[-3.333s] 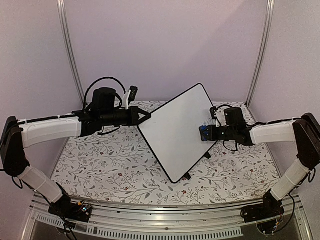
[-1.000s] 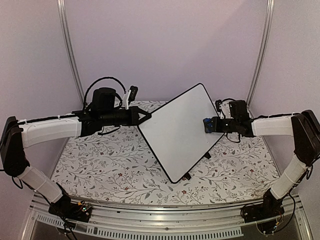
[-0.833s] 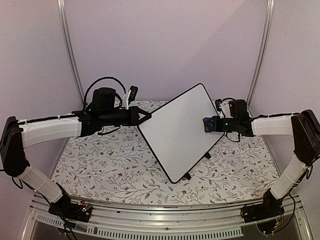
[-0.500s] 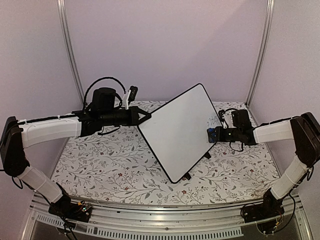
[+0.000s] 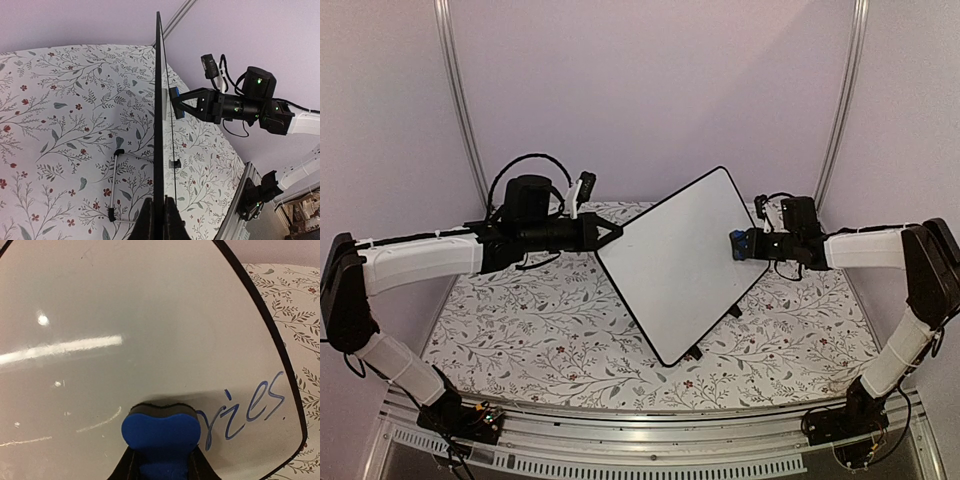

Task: Erase the whiteboard
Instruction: Erase the whiteboard at the center of the board.

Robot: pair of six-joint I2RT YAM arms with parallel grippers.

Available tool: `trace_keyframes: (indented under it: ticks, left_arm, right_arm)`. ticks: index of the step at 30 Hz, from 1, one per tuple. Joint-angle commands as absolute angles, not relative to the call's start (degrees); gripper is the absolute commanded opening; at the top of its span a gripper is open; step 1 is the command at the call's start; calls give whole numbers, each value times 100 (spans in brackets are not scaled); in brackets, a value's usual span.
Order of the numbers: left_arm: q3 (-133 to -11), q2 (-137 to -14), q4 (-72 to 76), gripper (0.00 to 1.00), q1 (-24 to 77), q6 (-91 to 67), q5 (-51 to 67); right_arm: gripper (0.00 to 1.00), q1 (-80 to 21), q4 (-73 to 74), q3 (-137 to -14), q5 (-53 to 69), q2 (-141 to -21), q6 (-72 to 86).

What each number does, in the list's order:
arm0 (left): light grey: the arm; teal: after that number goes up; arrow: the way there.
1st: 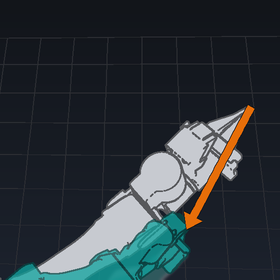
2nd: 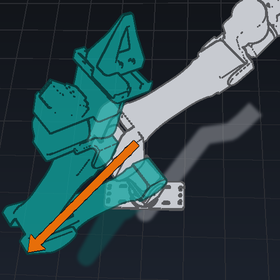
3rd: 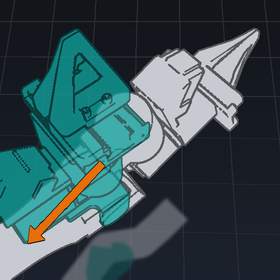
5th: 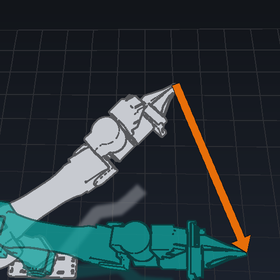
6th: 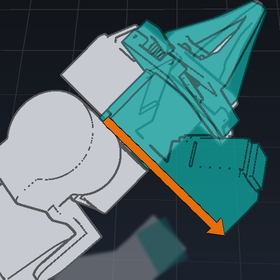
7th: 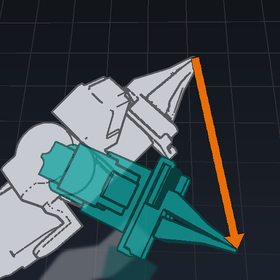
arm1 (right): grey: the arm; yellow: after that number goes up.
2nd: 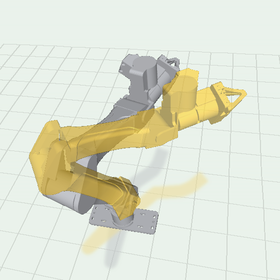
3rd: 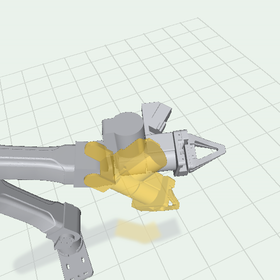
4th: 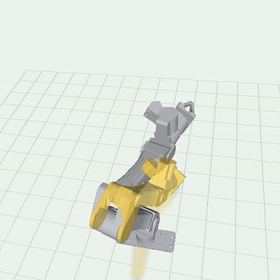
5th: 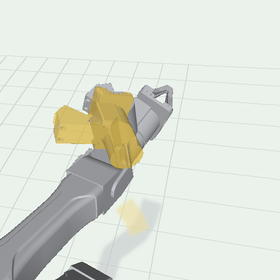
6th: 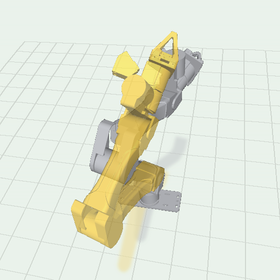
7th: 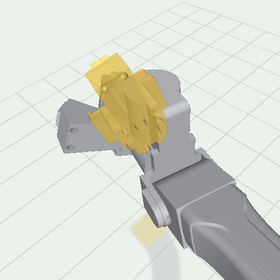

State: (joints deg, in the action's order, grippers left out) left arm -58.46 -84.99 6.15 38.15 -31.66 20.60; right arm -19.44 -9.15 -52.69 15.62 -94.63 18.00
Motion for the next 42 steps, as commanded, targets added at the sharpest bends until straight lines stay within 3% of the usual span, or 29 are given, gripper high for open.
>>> trace_keyframes:
  ticks: [1,10,25,36,42]
  left_arm:
    - [-5862,-8400,624,0,4019,-2756,2464]
    - [-5862,-8385,633,0,4017,-2768,2478]
    - [-5868,-8419,625,0,4021,-2752,2469]
    - [-5863,-8405,632,0,4023,-2773,2484]
    - [-5862,-8428,636,0,4017,-2784,2498]
  right_arm:
    - [16,-1926,-807,-5135,1505,-9551,1750]
    - [15,-1755,-1150,-4249,1598,-9300,1851]
    - [15,-1717,-849,-5501,1721,-9753,1819]
    - [15,-1645,-1202,-4380,1668,-9518,1884]
    - [15,-1622,-1270,-4433,1680,-9505,1938]
